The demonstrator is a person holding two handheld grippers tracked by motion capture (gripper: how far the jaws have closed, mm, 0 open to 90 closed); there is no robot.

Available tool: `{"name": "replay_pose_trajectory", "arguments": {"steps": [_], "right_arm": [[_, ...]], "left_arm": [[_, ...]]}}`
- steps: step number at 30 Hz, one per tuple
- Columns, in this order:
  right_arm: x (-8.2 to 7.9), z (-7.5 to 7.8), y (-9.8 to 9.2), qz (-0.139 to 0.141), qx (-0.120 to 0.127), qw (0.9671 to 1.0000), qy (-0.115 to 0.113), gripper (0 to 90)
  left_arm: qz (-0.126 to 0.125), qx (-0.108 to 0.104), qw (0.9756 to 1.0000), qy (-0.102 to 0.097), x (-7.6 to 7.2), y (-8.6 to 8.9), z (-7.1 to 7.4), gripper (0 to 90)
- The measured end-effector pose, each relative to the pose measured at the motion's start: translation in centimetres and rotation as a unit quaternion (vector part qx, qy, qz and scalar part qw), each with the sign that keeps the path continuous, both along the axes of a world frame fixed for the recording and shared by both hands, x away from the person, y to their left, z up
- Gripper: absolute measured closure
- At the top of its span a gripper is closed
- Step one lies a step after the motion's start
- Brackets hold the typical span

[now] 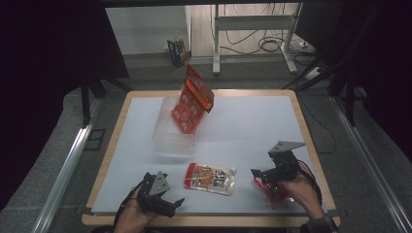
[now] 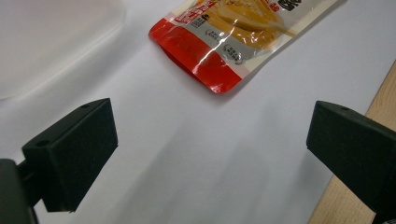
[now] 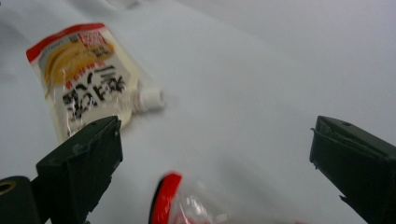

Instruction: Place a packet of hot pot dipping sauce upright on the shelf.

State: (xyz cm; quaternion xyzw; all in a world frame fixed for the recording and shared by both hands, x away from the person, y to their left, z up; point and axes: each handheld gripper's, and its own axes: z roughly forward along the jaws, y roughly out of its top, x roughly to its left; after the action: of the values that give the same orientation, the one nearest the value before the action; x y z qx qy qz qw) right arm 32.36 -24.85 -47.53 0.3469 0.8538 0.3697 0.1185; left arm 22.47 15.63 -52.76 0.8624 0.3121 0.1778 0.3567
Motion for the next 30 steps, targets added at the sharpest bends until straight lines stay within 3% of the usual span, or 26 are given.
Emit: {"name": "replay_pose_trajectory", "arguments": {"steps": [6, 10, 16, 21, 24, 30], "right_arm": [[-1.4, -0.5, -1.9, -0.019, 0.0, 0.9998, 0.011, 7.7], [-2.1, -0.4, -2.9, -0.037, 0.003, 0.9991, 0.02, 31.6], [-3.2, -0.6, -4.2, -0.039, -0.039, 0.9982, 0.026, 65.0], [-4.4, -1.0, -5.7, -0.041, -0.05, 0.997, 0.042, 86.3], [-5.0, -1.2, -6.4, -0.053, -0.058, 0.9961, 0.039, 88.9], [-5.6, -1.9, -7.6, -0.075, -0.071, 0.993, 0.059, 89.2]], "left_arm": [[-0.001, 0.001, 1.0, -0.001, 0.0, 0.0, -0.1, 2.3], [-0.001, -0.001, 1.0, -0.001, 0.0, 0.0, 0.0, 2.4], [-0.001, 0.0, 1.0, 0.0, 0.0, 0.1, -0.1, 2.5], [-0.001, 0.002, 1.0, 0.0, 0.0, 0.0, -0.1, 2.6], [-0.002, 0.004, 1.0, 0.0, 0.0, 0.0, -0.1, 2.6], [-0.002, 0.006, 1.0, 0.001, 0.0, 0.0, -0.1, 2.6]]}}
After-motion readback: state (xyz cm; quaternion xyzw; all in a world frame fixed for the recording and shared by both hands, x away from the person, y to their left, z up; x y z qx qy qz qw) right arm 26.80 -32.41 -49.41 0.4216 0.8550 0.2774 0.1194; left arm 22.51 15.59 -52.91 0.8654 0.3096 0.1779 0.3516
